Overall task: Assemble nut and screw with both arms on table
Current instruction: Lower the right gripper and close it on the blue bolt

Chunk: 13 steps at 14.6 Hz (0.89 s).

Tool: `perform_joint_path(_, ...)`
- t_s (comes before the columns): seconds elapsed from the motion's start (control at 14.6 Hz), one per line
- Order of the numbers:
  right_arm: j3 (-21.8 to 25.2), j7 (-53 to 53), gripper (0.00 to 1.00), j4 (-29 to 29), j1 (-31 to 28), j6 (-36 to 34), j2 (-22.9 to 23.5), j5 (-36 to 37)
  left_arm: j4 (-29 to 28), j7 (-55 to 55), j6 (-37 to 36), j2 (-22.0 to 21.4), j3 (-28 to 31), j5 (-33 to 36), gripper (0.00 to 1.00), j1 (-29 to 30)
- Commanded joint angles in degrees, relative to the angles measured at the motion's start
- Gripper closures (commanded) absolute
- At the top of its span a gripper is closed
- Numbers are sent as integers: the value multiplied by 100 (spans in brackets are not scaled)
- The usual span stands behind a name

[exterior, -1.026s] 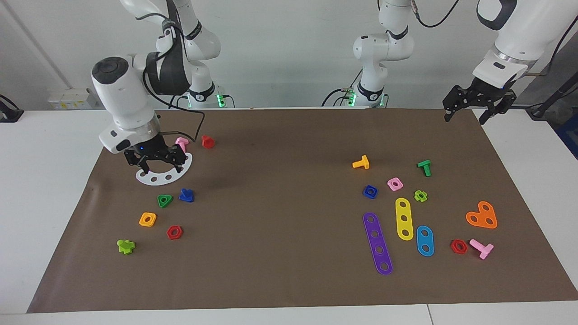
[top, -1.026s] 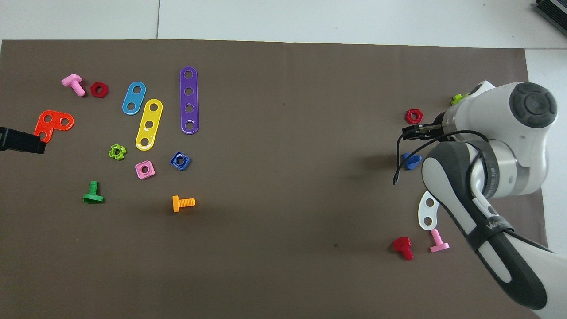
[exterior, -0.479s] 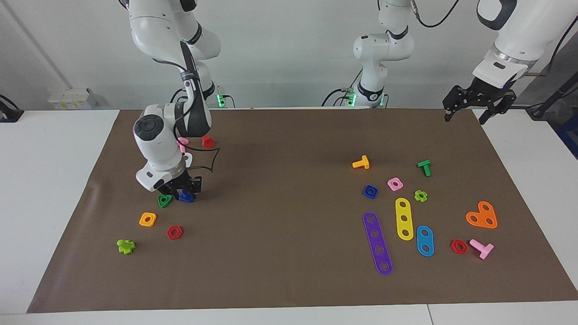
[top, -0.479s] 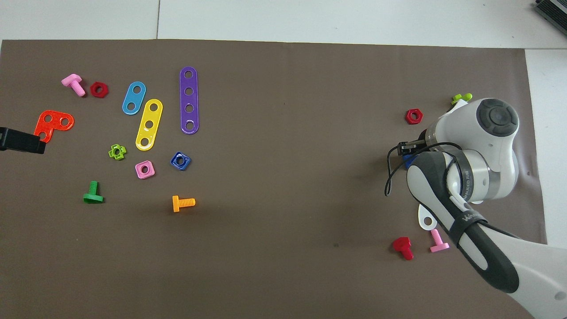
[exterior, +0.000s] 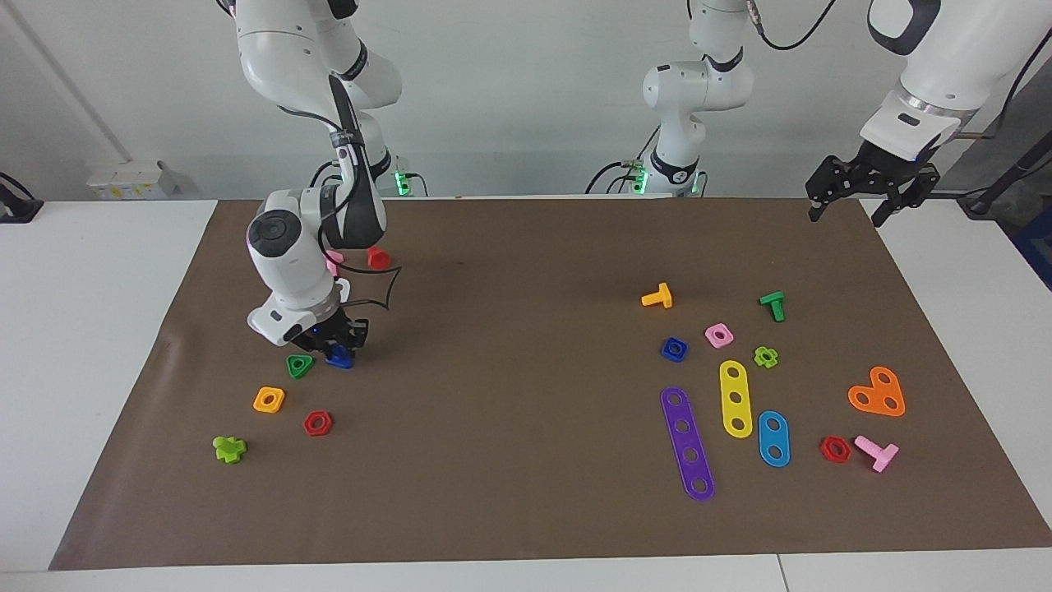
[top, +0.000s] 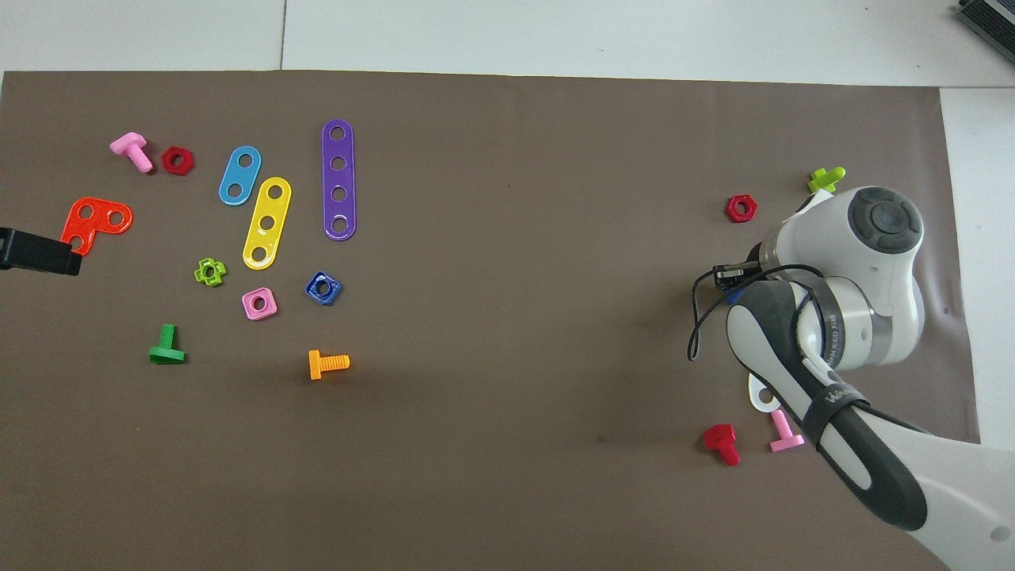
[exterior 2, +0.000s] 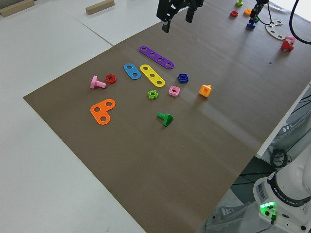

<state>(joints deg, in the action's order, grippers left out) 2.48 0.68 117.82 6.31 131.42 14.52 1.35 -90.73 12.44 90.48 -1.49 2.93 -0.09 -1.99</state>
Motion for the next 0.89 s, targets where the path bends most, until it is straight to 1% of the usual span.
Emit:
perform_joint_path(0.0, -20, -243, 65, 259, -77, 156, -178, -100, -208, -57, 31, -185, -38, 1, 0, 50)
perform_joint_path(0.07, -20, -252, 75, 285, -86, 165, -178, -100, -208, -57, 31, -185, -38, 1, 0, 50)
perform_joint_path(0.14, -20, -261, 90, 294, -95, 165, -178, -100, -208, -57, 31, -185, -38, 1, 0, 50)
perform_joint_path(0.21, -28, -270, 100, 329, -95, 156, -187, -100, -208, -57, 31, -185, -38, 1, 0, 50)
perform_joint_path(0.48, -29, -165, 100, 259, -95, 147, -178, -100, -208, -57, 31, -185, -38, 1, 0, 50)
perform_joint_path(0.62, -29, 133, 100, 119, -34, 51, -213, -266, -208, -57, 31, -185, -38, 1, 0, 50)
perform_joint_path(0.68, -29, 248, 100, -30, -7, -89, -309, -276, -208, -49, 31, -185, -38, 1, 0, 50)
perform_joint_path(0.82, -37, 485, 100, -521, -16, -702, -319, -276, -208, -57, 31, -185, -38, 1, 0, 50)
